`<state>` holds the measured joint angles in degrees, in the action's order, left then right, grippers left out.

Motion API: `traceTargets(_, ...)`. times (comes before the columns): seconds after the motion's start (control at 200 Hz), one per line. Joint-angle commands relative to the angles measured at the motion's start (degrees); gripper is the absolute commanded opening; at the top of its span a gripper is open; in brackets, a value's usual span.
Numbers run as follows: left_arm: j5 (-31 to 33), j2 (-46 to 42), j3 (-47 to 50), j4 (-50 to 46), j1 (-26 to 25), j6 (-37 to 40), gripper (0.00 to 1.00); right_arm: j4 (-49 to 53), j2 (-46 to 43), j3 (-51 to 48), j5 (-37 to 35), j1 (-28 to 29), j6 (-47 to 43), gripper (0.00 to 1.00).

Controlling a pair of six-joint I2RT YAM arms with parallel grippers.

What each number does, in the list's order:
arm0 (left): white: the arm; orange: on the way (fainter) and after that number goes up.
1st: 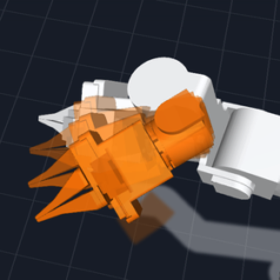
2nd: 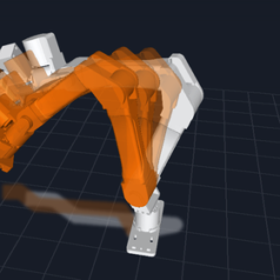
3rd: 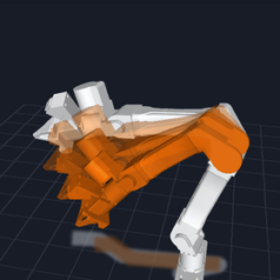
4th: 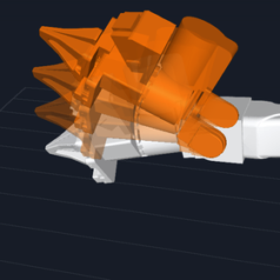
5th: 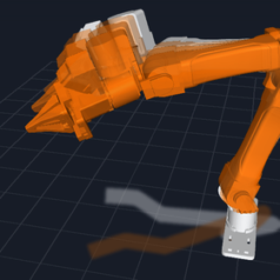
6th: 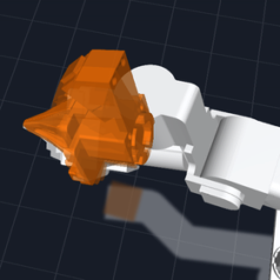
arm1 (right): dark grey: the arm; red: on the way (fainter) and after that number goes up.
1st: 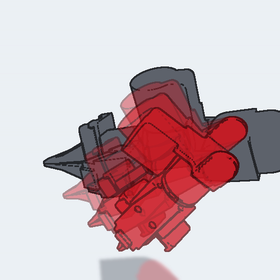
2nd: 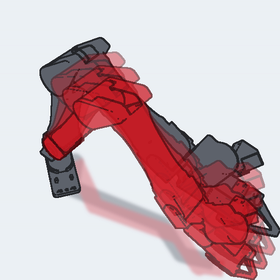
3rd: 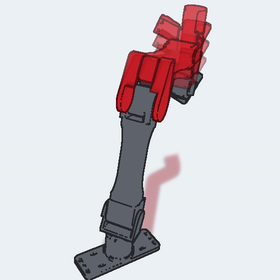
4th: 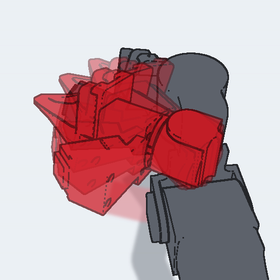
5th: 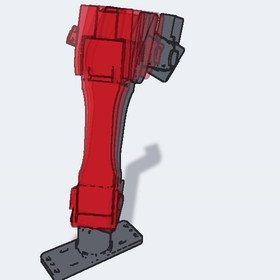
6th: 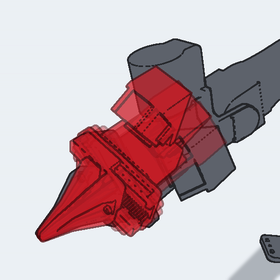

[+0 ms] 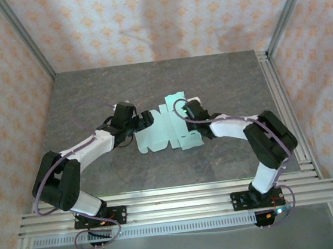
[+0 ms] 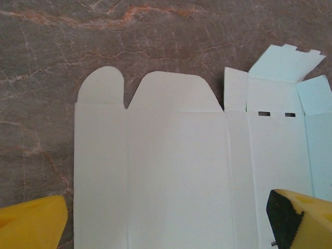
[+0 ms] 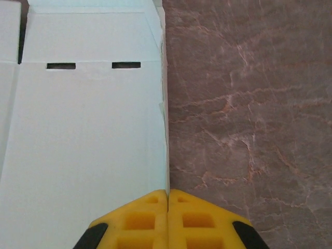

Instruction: Fold the paper box

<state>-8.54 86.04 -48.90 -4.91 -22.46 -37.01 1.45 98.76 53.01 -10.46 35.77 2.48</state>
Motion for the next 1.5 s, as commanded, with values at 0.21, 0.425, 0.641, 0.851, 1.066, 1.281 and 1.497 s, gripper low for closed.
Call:
traceTargets(0.21,0.5,0.3,0.7,0.7,0.4,0.2,1.0,4.8,3.3,4.3,-11.6,3.5,-2.1,0.0)
traceTargets(0.425,0.3,0.4,-0.2,0.2,0.4,0.1,1.0,-6.4,-3.4,-4.0,13.5,-4.2,5.0,0.38)
traceTargets(0.641,-0.9,3.1,-4.6,-1.1,0.4,1.8,1.0,-14.7,-4.4,-9.5,23.4,-8.2,7.5,0.5)
traceTargets(0.851,-4.1,6.6,-7.5,-0.6,0.4,2.3,1.0,-15.8,-3.9,-11.4,23.2,-8.2,7.0,0.35)
traceTargets(1.066,-4.3,6.1,-6.6,0.1,0.4,1.5,1.0,-14.5,-4.6,-11.9,21.2,-8.2,5.8,0.11)
traceTargets(1.281,-4.4,6.6,-7.6,1.2,0.4,0.5,1.0,-11.1,-4.3,-9.1,19.9,-8.2,1.8,0.0)
traceTargets(1.497,-4.8,7.9,-12.6,-1.0,0.4,1.5,1.0,-12.1,-6.2,-8.7,15.2,-5.9,-3.9,0.0)
